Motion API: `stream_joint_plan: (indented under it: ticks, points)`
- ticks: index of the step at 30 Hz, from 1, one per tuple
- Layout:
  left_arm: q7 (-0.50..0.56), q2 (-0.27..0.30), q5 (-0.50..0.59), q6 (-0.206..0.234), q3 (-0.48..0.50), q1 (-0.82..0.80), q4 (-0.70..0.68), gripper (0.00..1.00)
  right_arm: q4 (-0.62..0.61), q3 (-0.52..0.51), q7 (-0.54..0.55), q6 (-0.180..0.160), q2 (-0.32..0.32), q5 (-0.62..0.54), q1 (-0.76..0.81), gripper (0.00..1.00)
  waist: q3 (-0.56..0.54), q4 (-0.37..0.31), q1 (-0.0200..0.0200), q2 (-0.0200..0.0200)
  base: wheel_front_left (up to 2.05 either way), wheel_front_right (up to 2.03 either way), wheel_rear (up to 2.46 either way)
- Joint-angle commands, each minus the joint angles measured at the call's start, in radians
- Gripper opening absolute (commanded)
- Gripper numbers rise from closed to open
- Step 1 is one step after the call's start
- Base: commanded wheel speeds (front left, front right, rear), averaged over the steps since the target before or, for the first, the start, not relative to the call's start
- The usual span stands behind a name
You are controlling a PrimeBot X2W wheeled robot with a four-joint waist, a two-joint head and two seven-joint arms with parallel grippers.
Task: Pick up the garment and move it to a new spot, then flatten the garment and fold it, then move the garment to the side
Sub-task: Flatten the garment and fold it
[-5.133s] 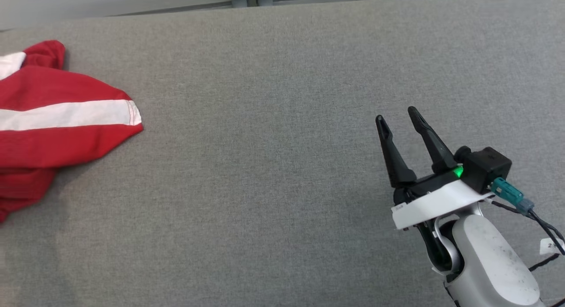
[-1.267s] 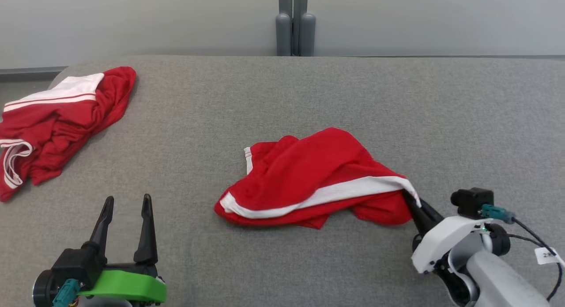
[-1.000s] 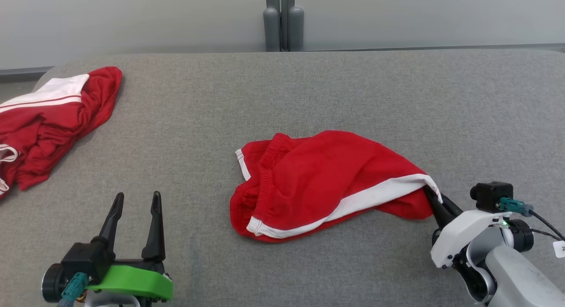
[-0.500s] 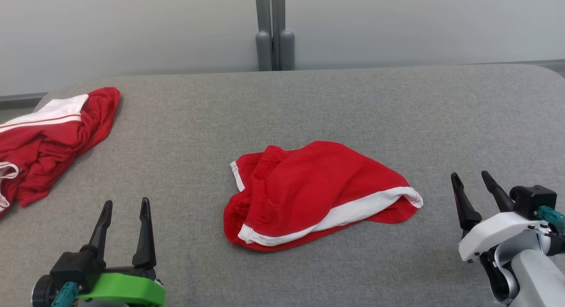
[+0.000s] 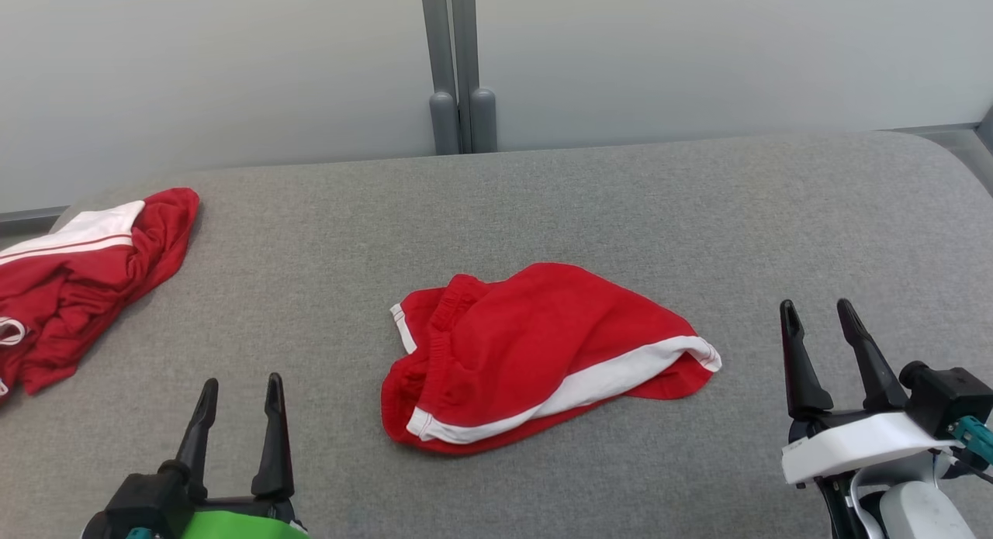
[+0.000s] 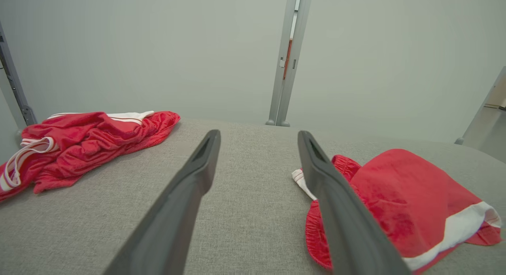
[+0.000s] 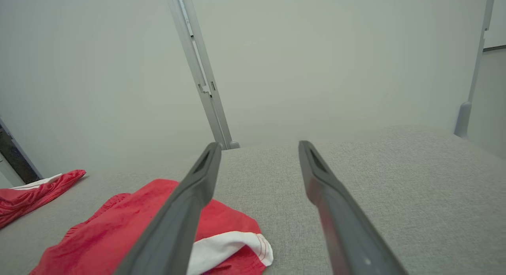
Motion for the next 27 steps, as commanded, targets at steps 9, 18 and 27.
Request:
stream_joint_plan:
  ticks: [9, 18, 27]
  points:
    - [0.064, 0.032, -0.015, -0.023, -0.116, -0.039, 0.061, 1.0, 0.094, 0.059, 0.007, -0.001, -0.055, 0.004, -0.025, 1.0, 0.021, 0.0, 0.0, -0.0001, 0.0, 0.0, 0.0]
    - [0.299, 0.166, -0.244, -0.025, -0.392, -0.169, 0.083, 1.0, 0.265, 0.212, 0.185, -0.001, -0.15, 0.073, -0.189, 1.0, 0.136, 0.003, 0.0, -0.0001, 0.0, 0.0, 0.0]
    - [0.366, 0.234, -0.382, -0.026, -0.561, -0.315, 0.176, 1.0, 0.429, 0.318, 0.259, -0.001, -0.159, 0.145, -0.324, 1.0, 0.206, 0.015, 0.0, -0.0001, 0.0, 0.0, 0.0]
